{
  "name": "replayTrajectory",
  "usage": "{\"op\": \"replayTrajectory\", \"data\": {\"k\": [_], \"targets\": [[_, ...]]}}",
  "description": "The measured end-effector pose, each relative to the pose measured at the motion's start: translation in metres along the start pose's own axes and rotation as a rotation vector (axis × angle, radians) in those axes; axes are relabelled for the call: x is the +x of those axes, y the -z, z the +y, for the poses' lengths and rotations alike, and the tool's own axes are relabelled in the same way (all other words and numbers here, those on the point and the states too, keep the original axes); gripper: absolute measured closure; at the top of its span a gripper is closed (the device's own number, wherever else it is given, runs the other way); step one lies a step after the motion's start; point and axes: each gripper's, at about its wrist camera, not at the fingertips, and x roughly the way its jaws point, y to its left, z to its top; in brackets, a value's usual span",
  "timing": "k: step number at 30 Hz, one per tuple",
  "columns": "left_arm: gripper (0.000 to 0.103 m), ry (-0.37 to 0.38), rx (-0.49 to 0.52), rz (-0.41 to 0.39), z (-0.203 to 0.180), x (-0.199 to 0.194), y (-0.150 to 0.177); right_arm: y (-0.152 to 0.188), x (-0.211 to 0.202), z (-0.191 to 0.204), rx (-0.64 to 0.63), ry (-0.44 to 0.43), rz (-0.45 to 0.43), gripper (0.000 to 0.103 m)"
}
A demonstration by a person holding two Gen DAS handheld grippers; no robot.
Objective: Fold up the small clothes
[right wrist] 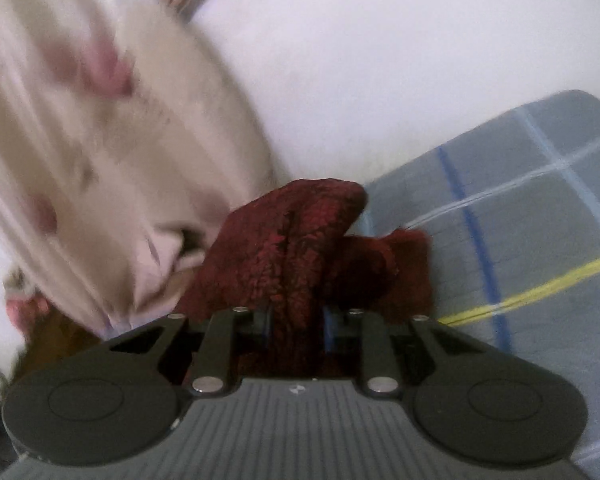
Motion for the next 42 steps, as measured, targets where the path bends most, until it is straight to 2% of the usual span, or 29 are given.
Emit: {"op": "replayTrajectory", "data": {"k": [4,6,7,8,10,13,16,18,19,20,21,22,24,28,31,32,33,34,35,39,42], "targets": [[0.020,-0.015,0.005,-0.001,0.000,0.004,0.000,0.015,0.009,-0.030,0.061,0.003,0.022,0.077],[0.020,-0.016,-0.006,0.000,0.001,0.005,-0.001,0.019,0.008,-0.044,0.141,-0.058,0.002,0.074],[0.020,-0.022,-0.004,0.001,0.001,0.005,-0.002,0.019,0.007,-0.044,0.154,-0.069,-0.012,0.070],[0.020,-0.029,-0.003,0.000,0.000,0.005,-0.001,0.019,0.004,-0.041,0.148,-0.070,-0.027,0.057],[0.020,-0.031,-0.004,0.001,0.000,0.003,-0.003,0.018,-0.008,-0.029,0.107,-0.068,-0.049,0.049],[0.020,-0.012,-0.001,-0.016,-0.003,-0.002,-0.004,0.021,-0.047,-0.008,0.027,-0.047,-0.117,0.049],[0.020,-0.011,0.019,-0.014,-0.007,0.002,-0.005,0.040,-0.087,0.014,-0.055,-0.044,-0.145,0.049],[0.020,-0.017,0.022,-0.012,-0.007,0.005,-0.003,0.061,-0.105,0.031,-0.111,-0.043,-0.138,0.053],[0.020,-0.022,0.022,-0.007,-0.006,0.007,-0.002,0.068,-0.107,0.038,-0.142,-0.017,-0.120,0.065],[0.020,-0.026,0.026,-0.007,-0.006,0.008,0.000,0.077,-0.104,0.044,-0.188,0.049,-0.093,0.082],[0.020,-0.029,0.029,-0.008,-0.005,0.008,0.001,0.085,-0.098,0.045,-0.220,0.125,-0.062,0.089],[0.020,-0.034,0.028,-0.004,-0.004,0.009,0.002,0.091,-0.086,0.042,-0.210,0.170,-0.023,0.088],[0.020,-0.050,0.039,-0.001,-0.004,0.008,0.002,0.100,-0.062,0.030,-0.157,0.185,0.038,0.089],[0.020,-0.082,0.085,-0.007,-0.015,0.001,0.001,0.091,-0.048,0.025,-0.113,0.169,0.057,0.089],[0.020,-0.138,0.168,-0.039,-0.028,-0.007,0.001,0.087,-0.069,0.025,-0.073,0.104,0.016,0.082],[0.020,-0.160,0.203,-0.045,-0.033,-0.008,0.001,0.091,-0.080,0.024,-0.050,0.086,-0.018,0.076],[0.020,-0.190,0.237,-0.052,-0.039,-0.010,0.002,0.091,-0.090,0.023,-0.029,0.068,-0.044,0.069],[0.020,-0.225,0.262,-0.061,-0.043,-0.010,0.003,0.092,-0.100,0.024,-0.022,0.049,-0.067,0.054],[0.020,-0.269,0.291,-0.065,-0.048,-0.010,0.004,0.094,-0.108,0.028,-0.038,0.048,-0.081,0.044],[0.020,-0.407,0.393,-0.060,-0.063,-0.006,0.008,0.106,-0.121,0.063,-0.193,0.175,-0.090,0.036],[0.020,-0.478,0.446,-0.055,-0.071,-0.002,0.010,0.116,-0.130,0.081,-0.239,0.237,-0.128,0.019]]}}
